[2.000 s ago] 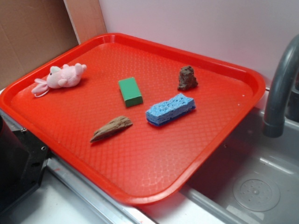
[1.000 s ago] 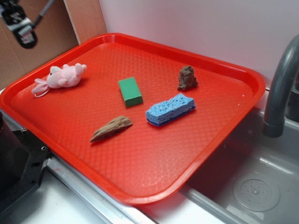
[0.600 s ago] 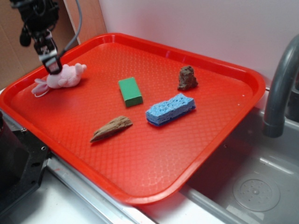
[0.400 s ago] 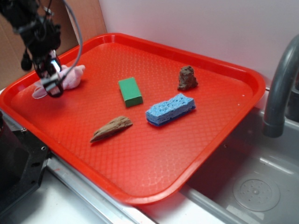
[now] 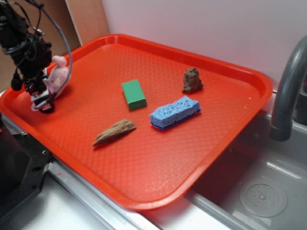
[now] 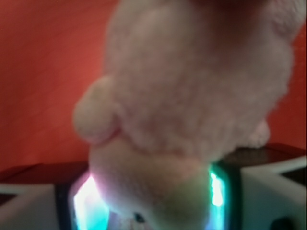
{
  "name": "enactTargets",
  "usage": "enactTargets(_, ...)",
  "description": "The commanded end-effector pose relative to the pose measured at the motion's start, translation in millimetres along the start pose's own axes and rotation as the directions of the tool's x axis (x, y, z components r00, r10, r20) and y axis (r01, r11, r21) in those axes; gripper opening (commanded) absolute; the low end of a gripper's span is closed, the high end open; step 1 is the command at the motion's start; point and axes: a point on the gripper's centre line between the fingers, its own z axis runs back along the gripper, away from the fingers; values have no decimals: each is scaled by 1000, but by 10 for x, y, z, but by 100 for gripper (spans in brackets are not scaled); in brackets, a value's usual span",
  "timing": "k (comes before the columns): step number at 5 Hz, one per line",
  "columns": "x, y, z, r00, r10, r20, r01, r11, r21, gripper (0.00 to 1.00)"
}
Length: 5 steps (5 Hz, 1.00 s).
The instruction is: Grab the pink bunny.
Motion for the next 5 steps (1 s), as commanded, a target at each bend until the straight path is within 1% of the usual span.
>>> enactTargets(1, 536, -351, 648, 997, 74, 6, -74, 995, 64, 0)
enactTargets(2, 1199, -385, 1082, 984, 175, 16, -175, 974, 145, 0)
enactTargets(3, 1469, -615, 1613, 937, 342, 65, -348, 931, 115, 0)
enactTargets(4, 1591, -758, 1895, 912, 395, 111, -405, 909, 96, 0)
enactTargets(5, 1509, -753, 1945, 854, 510, 104, -519, 849, 98, 0)
